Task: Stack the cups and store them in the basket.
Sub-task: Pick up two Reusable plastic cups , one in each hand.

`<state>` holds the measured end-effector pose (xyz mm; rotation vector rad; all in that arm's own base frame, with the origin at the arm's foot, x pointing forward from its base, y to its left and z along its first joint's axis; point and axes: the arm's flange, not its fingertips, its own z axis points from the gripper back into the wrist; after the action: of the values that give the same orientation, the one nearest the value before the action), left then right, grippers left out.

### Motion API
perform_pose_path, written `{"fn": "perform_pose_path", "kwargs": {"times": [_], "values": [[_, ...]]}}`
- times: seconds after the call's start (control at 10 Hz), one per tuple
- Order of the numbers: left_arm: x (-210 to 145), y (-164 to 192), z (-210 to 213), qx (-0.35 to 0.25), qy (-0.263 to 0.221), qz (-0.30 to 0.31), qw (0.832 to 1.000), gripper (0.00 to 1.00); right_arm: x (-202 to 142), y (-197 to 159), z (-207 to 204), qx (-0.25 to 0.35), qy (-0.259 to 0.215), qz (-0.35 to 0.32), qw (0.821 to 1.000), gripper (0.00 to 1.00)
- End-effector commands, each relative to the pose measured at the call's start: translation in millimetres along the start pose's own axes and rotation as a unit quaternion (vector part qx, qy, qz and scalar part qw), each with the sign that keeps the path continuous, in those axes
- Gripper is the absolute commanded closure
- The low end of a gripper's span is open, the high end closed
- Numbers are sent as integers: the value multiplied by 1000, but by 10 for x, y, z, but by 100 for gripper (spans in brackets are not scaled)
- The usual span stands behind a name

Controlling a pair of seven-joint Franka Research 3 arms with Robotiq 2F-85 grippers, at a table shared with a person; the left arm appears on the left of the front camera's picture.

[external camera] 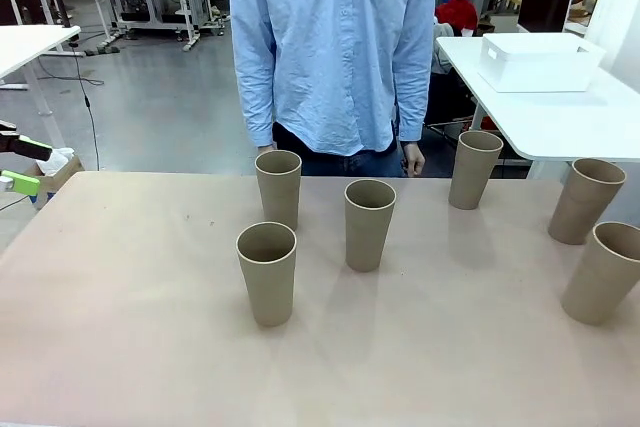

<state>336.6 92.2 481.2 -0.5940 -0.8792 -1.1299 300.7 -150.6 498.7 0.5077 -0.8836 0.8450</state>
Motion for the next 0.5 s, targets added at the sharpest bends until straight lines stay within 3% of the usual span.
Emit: {"fn": "perform_pose_path", "kwargs": {"times": [0.0,0.4], "values": [[0,15,3,-1,-10,-8,1000,0,14,-30,14,1,-11,12,1000,0],[0,15,3,-1,-10,-8,1000,0,14,-30,14,1,-11,12,1000,0]]}}
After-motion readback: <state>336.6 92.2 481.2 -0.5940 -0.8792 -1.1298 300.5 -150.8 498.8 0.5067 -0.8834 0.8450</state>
